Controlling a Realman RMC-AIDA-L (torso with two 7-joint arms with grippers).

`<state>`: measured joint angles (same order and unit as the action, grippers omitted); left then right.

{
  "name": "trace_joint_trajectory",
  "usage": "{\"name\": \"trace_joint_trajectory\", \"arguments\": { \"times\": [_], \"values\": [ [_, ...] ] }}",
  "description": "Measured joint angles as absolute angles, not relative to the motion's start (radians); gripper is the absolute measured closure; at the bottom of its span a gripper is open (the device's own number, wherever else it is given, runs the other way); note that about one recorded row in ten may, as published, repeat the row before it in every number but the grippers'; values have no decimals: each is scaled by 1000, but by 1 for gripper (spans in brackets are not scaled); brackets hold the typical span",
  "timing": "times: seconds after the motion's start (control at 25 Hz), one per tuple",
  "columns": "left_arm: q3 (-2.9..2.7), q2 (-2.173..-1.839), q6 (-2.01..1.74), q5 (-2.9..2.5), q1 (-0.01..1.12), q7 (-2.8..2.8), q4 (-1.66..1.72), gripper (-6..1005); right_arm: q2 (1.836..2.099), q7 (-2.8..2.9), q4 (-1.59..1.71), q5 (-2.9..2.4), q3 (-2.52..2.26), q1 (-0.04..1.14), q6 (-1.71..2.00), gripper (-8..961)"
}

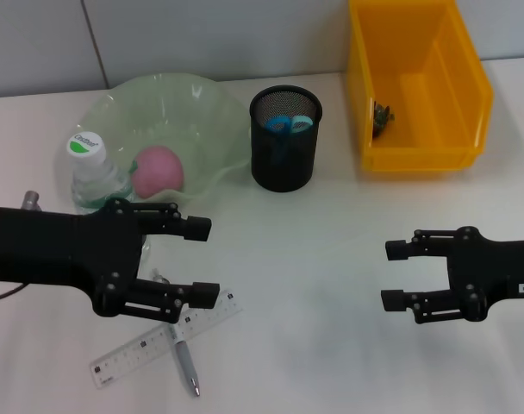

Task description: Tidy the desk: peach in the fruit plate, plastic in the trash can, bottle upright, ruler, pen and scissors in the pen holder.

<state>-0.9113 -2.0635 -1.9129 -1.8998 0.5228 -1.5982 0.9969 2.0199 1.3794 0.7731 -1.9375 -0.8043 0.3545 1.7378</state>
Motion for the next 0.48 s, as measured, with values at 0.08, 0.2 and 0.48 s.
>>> {"name": "trace_joint_trajectory", "arguments": {
  "times": [0.08, 0.2, 0.48],
  "values": [
    [-934, -2064, -1912, -1903, 519, -1636, 1045, 185, 2016, 1378, 771, -1937, -799, 363, 1731, 178],
    [-942, -2064, -1911, -1910, 518, -1655, 1069, 185, 2016, 1378, 770, -1934, -796, 370, 1723, 178],
    [-1013, -2068, -1926, -1941, 514, -1743, 1207, 184, 2010, 1386, 763, -1951, -798, 405, 1706, 178]
  ]
}}
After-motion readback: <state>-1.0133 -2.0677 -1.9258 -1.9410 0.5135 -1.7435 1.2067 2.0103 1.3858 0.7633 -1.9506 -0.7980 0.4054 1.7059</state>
